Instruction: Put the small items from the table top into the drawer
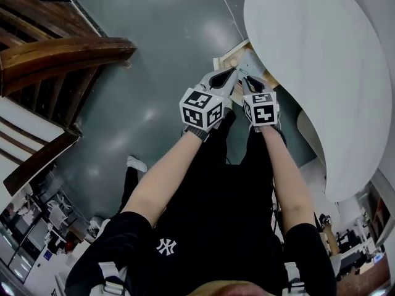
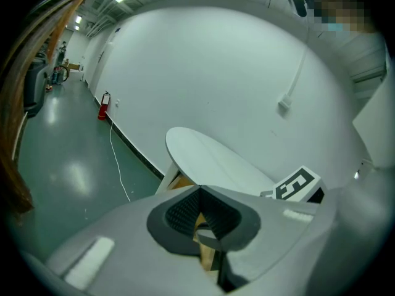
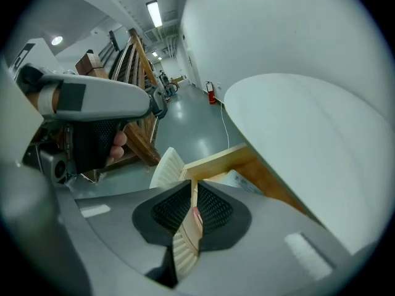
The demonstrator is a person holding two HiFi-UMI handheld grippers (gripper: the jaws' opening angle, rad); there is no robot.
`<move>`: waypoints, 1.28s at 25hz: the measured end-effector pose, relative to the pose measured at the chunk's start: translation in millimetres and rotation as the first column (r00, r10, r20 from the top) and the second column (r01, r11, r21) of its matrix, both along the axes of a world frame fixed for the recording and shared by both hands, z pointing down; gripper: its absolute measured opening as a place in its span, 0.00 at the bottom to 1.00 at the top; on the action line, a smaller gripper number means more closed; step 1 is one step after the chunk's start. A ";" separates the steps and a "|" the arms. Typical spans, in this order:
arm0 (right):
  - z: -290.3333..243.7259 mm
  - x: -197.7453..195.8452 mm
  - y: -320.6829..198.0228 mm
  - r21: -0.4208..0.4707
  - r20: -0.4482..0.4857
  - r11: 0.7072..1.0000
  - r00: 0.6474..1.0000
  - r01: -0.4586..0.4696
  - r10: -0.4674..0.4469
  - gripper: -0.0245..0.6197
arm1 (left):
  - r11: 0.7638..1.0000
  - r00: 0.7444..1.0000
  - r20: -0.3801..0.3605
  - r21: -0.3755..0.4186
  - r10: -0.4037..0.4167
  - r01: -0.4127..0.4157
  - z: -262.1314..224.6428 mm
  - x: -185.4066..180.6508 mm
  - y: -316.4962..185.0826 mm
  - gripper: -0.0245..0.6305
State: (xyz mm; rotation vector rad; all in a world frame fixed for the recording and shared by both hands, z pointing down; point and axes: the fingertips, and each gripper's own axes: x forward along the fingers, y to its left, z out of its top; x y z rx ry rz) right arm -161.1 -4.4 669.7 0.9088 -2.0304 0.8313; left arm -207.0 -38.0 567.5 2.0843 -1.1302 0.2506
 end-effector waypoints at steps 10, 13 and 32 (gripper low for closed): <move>-86.8 8.6 -10.6 0.132 0.089 0.988 0.993 -0.084 0.073 0.08 | 0.995 0.997 -0.029 0.064 0.076 -0.074 -42.5 20.6 -2.0 0.04; -119.6 23.7 -12.0 0.167 0.126 0.977 0.986 -0.130 0.109 0.08 | 0.990 0.993 -0.036 0.085 0.112 -0.109 -65.1 35.7 0.2 0.04; -325.5 79.0 -31.5 0.455 0.354 0.831 0.921 -0.320 0.162 0.08 | 0.927 0.961 -0.102 0.310 0.255 -0.213 -244.9 90.1 -4.5 0.04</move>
